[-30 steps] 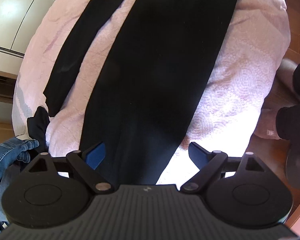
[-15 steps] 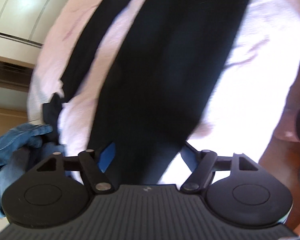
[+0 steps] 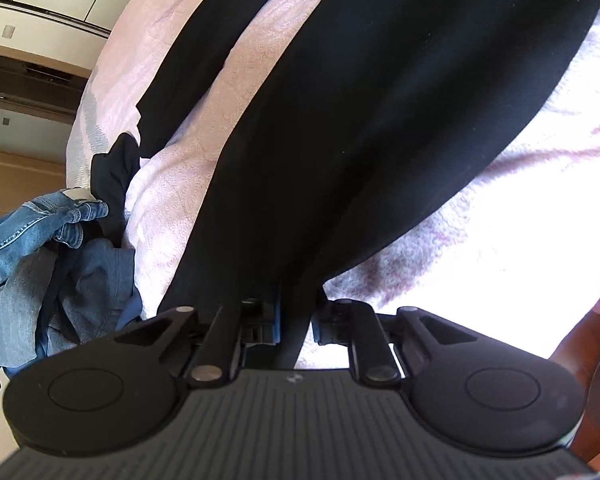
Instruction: Fold clothes
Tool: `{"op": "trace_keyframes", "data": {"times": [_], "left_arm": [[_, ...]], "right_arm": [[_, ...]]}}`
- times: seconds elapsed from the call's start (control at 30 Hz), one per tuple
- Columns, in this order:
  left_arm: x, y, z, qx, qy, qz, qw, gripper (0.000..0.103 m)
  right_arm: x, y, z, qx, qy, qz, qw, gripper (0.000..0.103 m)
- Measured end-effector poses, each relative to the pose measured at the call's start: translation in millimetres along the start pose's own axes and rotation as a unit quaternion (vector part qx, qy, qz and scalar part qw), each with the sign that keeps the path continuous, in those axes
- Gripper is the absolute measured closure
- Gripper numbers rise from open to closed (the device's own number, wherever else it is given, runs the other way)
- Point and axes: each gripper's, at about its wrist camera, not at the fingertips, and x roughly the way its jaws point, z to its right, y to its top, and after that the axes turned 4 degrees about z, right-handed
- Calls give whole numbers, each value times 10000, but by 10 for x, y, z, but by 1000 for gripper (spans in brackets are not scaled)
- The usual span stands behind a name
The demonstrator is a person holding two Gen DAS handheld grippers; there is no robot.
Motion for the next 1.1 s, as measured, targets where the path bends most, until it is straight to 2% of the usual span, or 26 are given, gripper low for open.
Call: {"op": "trace_keyframes", "data": {"times": [0.1,0.13,0.23,0.33,0.5,0.57,0.63,0.7,0.8,0.97,1.1], "left_arm": [[21,20,-2,-55,89,-37,9999,90],[17,26,-7,-74,127,-44,9999,90],[11,43,30,-31,267,-50,9996,89],[16,66,45,-46,350,-83,9993,89],[12,93,45,-57,388,-137,9991,89],[5,124,27,-95,377,-181,9991,94],[-57,172,-24,-138,386,-215,9989,98],[-179,231,-151,-206,464,-210,9985,99],[-432,368,-450,-334,537,-194,9978,99],[-852,757,-1162,-631,659,-80,9958,99],[-912,1168,-1740,-609,646,37,9960,99]], "right_arm": [[3,-67,-94,-155,-168,488,9985,33],[11,-57,-100,-193,-261,673,9972,41],[82,-38,-130,-331,-430,1008,9934,51],[175,-153,-179,-559,-617,971,9918,55],[300,-439,-18,-545,-1121,385,9915,56],[347,-493,82,-425,-1195,238,9916,59],[351,-457,143,-401,-989,239,9940,93],[334,-405,252,-217,-730,214,9969,96],[143,-329,525,40,-571,287,9979,98],[-290,-70,1168,171,-609,562,9964,99],[-424,289,1876,81,-770,723,9944,100]]}}
